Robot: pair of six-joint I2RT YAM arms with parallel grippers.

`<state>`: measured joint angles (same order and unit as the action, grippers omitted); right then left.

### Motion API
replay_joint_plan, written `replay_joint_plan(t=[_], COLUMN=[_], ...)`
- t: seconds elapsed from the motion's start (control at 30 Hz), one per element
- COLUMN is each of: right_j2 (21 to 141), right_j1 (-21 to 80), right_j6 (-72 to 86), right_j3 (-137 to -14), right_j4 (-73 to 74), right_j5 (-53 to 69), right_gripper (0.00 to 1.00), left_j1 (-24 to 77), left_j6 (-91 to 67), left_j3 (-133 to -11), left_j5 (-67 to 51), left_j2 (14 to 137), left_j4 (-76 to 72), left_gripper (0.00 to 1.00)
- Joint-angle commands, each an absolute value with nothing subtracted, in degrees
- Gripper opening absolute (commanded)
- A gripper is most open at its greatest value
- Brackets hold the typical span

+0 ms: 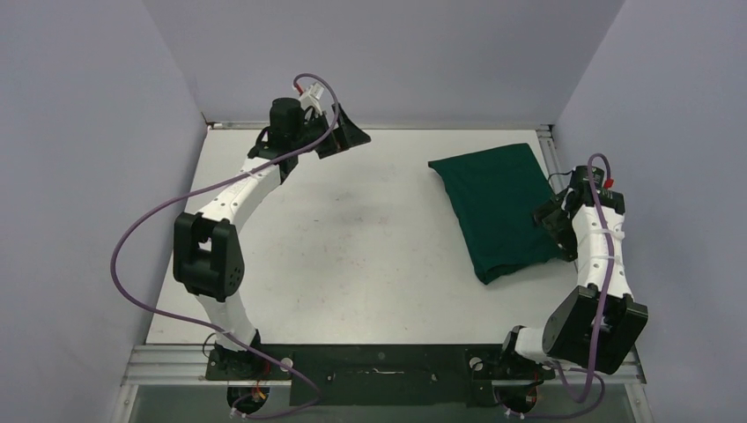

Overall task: Open and lay out the surgical kit
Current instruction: Move the surgical kit at the center of the board.

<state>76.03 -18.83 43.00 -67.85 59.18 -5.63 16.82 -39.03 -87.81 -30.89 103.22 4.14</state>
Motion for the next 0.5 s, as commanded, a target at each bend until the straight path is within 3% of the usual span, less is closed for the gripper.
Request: replay_joint_plan(t=[0.0,0.3,0.47], right_j2=[75.0,80.1,80.0], right_j1=[-20.7,-21.6,-22.4], right_j6=[47.6,41.7,40.8], right_j3=[-64.0,-60.1,-58.8], right_j4=[57.2,47.2,44.3], right_j5=[-0.9,2.0,0.8], right_gripper=[0.90,0.90,0.97], left_j1=[16.7,16.4,16.3], left_j6=[-38.2,-36.4,-35.0], left_j3=[-90.6,-85.8,-84.9], left_j5=[-32.8,-32.7,-32.1], left_j2=[102.9,99.4,98.8], left_j4=[4.4,5.9,7.8], left_gripper=[0.99,0.99,0.99])
